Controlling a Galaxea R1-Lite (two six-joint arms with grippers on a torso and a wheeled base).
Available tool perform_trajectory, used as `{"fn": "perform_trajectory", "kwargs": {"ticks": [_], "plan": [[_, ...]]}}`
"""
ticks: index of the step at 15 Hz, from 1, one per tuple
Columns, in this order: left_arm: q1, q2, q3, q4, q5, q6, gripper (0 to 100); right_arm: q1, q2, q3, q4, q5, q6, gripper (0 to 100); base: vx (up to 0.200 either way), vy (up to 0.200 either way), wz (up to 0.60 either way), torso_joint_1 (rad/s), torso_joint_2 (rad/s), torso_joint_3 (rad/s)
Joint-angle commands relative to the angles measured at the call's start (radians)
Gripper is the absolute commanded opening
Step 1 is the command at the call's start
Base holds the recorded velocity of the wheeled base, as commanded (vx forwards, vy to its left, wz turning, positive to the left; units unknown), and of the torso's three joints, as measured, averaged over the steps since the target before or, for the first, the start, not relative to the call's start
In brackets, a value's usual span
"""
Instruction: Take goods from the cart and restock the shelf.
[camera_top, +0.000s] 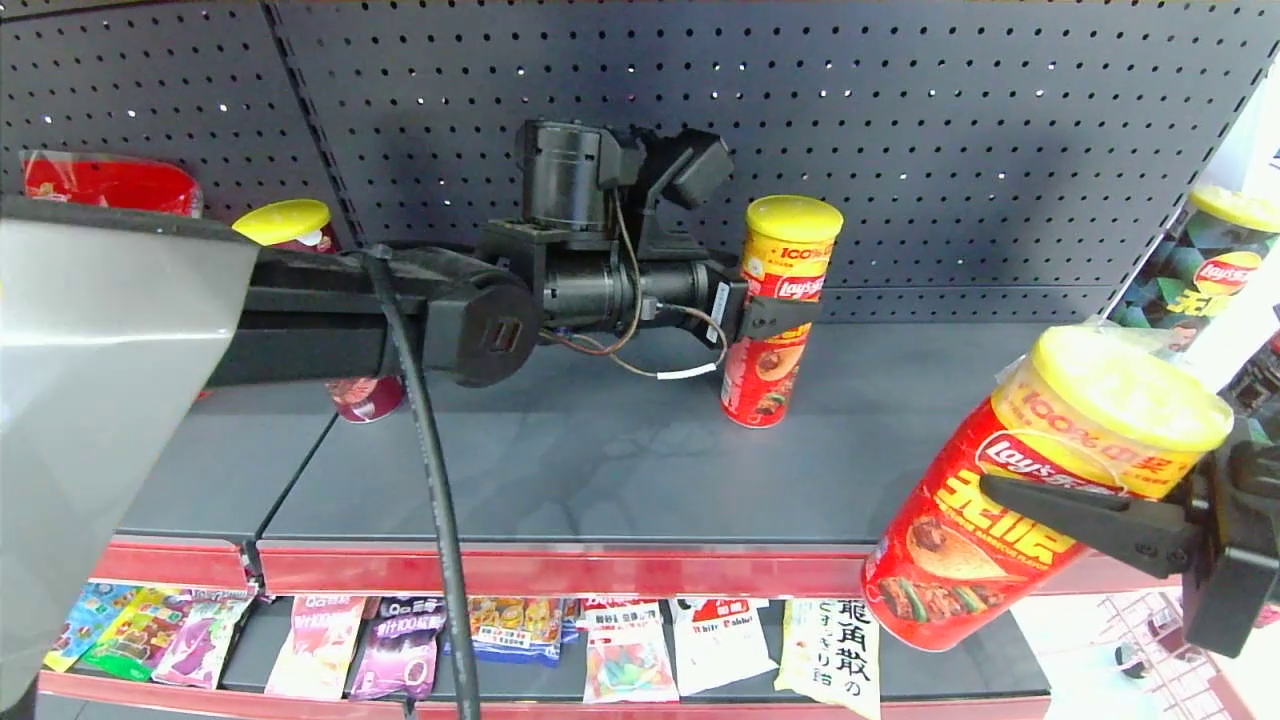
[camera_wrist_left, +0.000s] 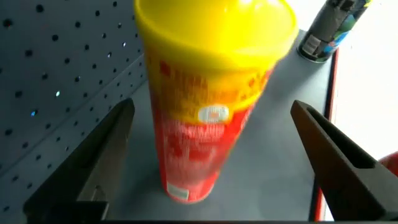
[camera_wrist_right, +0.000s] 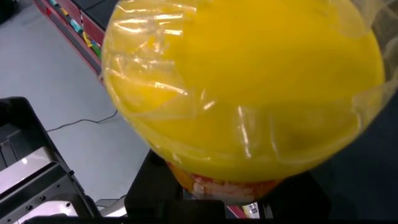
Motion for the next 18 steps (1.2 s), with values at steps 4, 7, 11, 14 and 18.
{"fn": "perform_trajectory", "kwargs": {"ticks": [4,7,11,14,18], "plan": [[0.003,0.068,-0.081,0.002,0.007,0.0,100,0.001,0.001,-0.005,-0.001,0.001,-0.001,0,0.0,0.0,0.0,0.0,0.0,0.0],[0.003,0.111,-0.146,0.003,0.007,0.0,100,0.001,0.002,-0.005,0.001,0.001,-0.001,0,0.0,0.0,0.0,0.0,0.0,0.0],[0.002,0.13,-0.163,0.003,0.007,0.0,0,0.001,0.008,-0.006,-0.001,0.0,0.0,0,0.0,0.0,0.0,0.0,0.0,0.0],[-0.001,0.139,-0.163,0.002,0.007,0.001,0,0.001,0.01,-0.005,-0.001,0.001,-0.001,0,0.0,0.0,0.0,0.0,0.0,0.0],[-0.012,0.131,-0.158,0.0,-0.006,0.0,0,-0.012,0.016,-0.008,-0.001,0.001,-0.001,0,0.0,0.0,0.0,0.0,0.0,0.0]]}}
